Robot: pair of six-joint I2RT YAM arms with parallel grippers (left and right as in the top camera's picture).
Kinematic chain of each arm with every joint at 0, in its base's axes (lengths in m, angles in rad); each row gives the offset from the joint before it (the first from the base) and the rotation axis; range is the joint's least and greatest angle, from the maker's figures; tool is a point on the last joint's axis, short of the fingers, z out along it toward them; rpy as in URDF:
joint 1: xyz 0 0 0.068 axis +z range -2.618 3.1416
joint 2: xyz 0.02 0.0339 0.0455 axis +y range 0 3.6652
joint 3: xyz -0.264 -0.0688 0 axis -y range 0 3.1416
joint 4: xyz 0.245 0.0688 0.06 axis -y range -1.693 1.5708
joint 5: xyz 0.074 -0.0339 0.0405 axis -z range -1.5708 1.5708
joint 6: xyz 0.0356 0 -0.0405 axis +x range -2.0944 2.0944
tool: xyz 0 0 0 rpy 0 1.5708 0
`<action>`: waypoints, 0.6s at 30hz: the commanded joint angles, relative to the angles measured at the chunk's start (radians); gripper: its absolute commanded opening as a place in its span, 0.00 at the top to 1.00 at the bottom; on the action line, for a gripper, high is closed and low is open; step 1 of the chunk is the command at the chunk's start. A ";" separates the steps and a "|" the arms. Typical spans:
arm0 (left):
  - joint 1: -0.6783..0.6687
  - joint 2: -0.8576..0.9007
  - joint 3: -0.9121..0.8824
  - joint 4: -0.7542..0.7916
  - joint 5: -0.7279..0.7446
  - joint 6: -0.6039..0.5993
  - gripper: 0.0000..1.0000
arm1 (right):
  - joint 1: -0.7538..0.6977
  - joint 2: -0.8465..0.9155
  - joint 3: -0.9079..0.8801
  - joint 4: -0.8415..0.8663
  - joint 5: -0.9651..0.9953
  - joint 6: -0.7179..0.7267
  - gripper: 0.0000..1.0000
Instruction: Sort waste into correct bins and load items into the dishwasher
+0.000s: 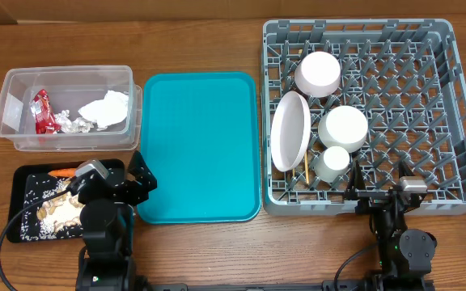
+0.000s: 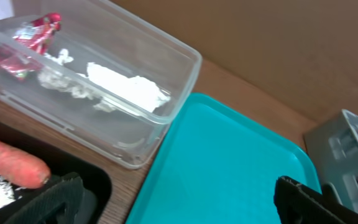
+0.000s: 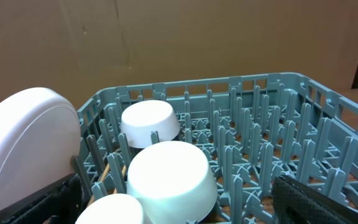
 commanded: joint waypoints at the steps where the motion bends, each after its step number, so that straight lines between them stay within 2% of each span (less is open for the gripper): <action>1: -0.006 -0.054 -0.060 0.008 0.071 0.050 0.00 | 0.005 -0.009 -0.011 0.006 -0.002 -0.003 0.00; 11: -0.006 -0.234 -0.216 0.011 0.073 0.074 0.00 | 0.005 -0.009 -0.011 0.006 -0.002 -0.003 0.00; 18: -0.016 -0.415 -0.238 0.027 0.101 0.267 0.00 | 0.005 -0.009 -0.011 0.006 -0.001 -0.003 0.00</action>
